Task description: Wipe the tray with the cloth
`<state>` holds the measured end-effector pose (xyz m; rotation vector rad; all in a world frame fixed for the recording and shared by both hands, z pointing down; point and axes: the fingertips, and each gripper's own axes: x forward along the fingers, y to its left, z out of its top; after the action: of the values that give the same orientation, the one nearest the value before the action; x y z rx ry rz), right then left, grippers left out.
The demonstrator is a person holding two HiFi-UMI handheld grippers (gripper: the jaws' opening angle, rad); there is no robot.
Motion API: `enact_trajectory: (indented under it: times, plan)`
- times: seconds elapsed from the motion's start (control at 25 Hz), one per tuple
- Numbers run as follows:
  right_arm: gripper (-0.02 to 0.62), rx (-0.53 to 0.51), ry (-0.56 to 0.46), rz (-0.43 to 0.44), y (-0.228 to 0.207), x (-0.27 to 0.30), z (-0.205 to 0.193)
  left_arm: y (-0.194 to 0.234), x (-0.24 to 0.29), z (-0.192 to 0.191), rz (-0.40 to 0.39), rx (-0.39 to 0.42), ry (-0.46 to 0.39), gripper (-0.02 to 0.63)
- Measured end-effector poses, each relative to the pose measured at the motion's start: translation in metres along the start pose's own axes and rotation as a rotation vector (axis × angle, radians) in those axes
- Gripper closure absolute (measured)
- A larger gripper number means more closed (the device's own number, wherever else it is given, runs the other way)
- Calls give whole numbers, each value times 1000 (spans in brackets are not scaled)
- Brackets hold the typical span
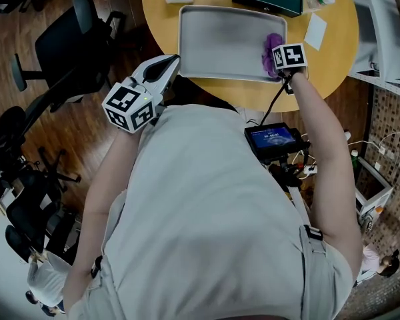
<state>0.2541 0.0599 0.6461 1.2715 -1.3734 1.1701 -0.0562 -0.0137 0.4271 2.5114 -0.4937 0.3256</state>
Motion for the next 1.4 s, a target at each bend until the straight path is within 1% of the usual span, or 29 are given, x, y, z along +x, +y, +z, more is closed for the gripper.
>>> enact_trajectory:
  times: [0.12,0.28,0.48,0.64,0.72,0.88,1.04,1.2,1.32,1.4]
  plan:
    - [518,-1,1,36,24,3,1,9,-12,-8,20,-19,-5,606]
    - [517,-24,0,125,61,5,7,15,-20,-10,40,-33,-15,606]
    - [518,-131,-24,235,123,7,28,24,-38,-10,60,-39,-22,606]
    - [518,-216,-40,320,191,15,48,43,-62,-14,83,-43,-29,606]
    - [518,-259,-32,344,224,21,55,55,-75,-17,94,-49,-35,606]
    - [517,-347,-2,345,268,26,61,70,-92,-19,108,-59,-45,606]
    - [517,-376,13,356,300,27,56,80,-108,-21,114,-71,-50,606]
    - [517,-402,1,339,308,26,50,84,-113,-22,97,-71,-39,606]
    - [517,-477,-6,304,302,24,40,77,-105,-16,57,-51,-30,606]
    - [517,-517,-16,272,291,23,34,71,-97,-10,28,-34,-24,606]
